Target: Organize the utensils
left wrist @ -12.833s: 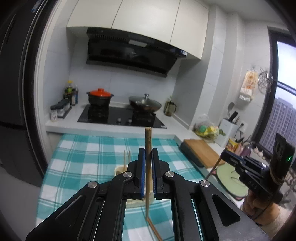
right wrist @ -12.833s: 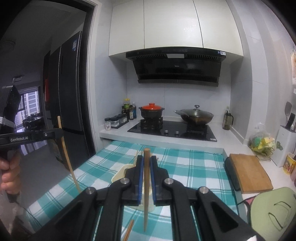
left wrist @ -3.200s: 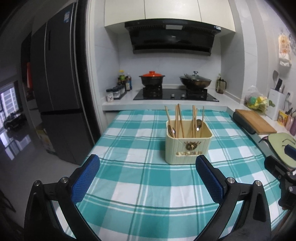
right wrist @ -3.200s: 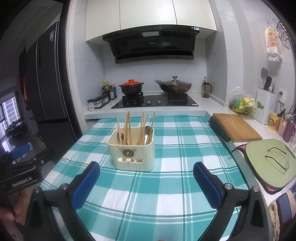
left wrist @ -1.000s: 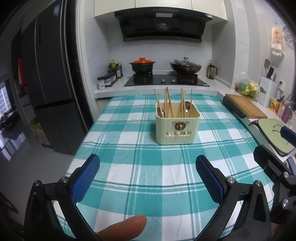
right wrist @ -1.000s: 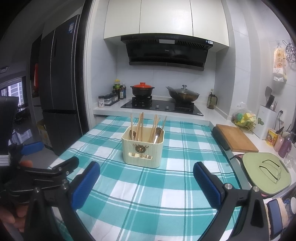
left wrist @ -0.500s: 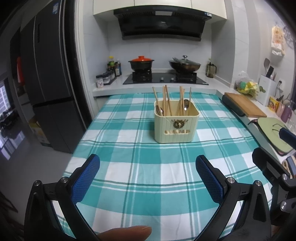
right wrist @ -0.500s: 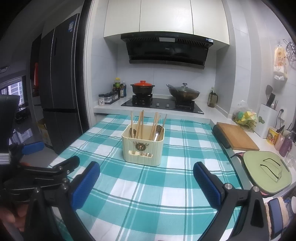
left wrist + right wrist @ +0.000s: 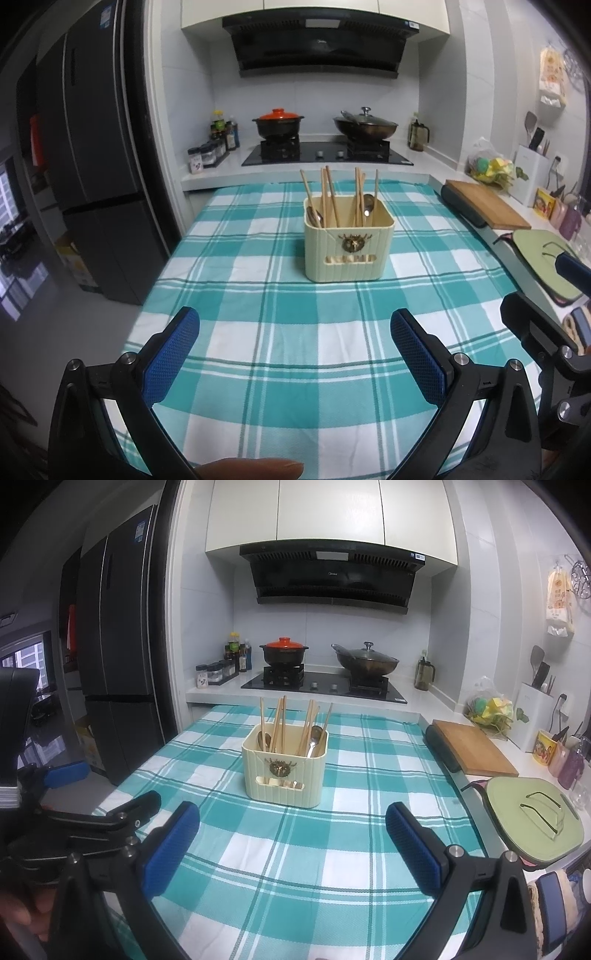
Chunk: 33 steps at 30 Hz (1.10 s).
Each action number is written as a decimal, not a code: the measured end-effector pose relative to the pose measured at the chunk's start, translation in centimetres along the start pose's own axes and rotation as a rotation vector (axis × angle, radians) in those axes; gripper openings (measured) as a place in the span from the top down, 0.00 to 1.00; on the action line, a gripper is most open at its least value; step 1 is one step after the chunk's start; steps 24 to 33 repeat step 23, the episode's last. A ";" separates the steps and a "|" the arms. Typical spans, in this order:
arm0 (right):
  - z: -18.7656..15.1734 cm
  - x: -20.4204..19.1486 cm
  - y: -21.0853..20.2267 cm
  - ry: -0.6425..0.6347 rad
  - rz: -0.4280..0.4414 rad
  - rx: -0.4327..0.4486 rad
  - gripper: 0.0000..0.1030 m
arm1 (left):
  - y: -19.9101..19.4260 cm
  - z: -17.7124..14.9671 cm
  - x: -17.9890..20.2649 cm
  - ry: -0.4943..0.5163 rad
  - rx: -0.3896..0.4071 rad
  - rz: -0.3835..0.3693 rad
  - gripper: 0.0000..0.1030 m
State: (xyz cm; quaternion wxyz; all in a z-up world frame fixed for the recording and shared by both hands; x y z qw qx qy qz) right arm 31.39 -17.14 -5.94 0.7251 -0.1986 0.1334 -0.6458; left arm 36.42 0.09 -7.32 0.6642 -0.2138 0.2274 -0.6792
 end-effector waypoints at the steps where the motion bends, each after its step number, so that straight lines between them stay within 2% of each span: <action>1: 0.0 0.0 0.0 0.000 0.000 0.000 0.01 | 0.0 0.0 0.0 0.000 -0.001 0.000 0.00; 14: -0.1 0.1 0.1 0.001 0.000 -0.002 0.01 | 0.2 -0.2 0.2 0.002 -0.006 -0.003 0.00; 19: -0.4 0.0 0.2 0.003 -0.003 -0.007 0.00 | -0.1 -0.4 0.1 -0.026 0.012 -0.011 0.00; 33: -0.6 -0.1 0.4 0.005 -0.003 -0.013 0.01 | -0.2 -0.2 0.2 0.002 0.022 -0.006 0.01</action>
Point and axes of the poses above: each gripper's, at about its wrist camera, not at the fingertips, and y roughly the way its jaws point, x to its right, z to its top, the point moved 2 cm from there along y, roughly the way its jaws point, and after that the axes turned 3 degrees about -z, right-handed, at the moved point
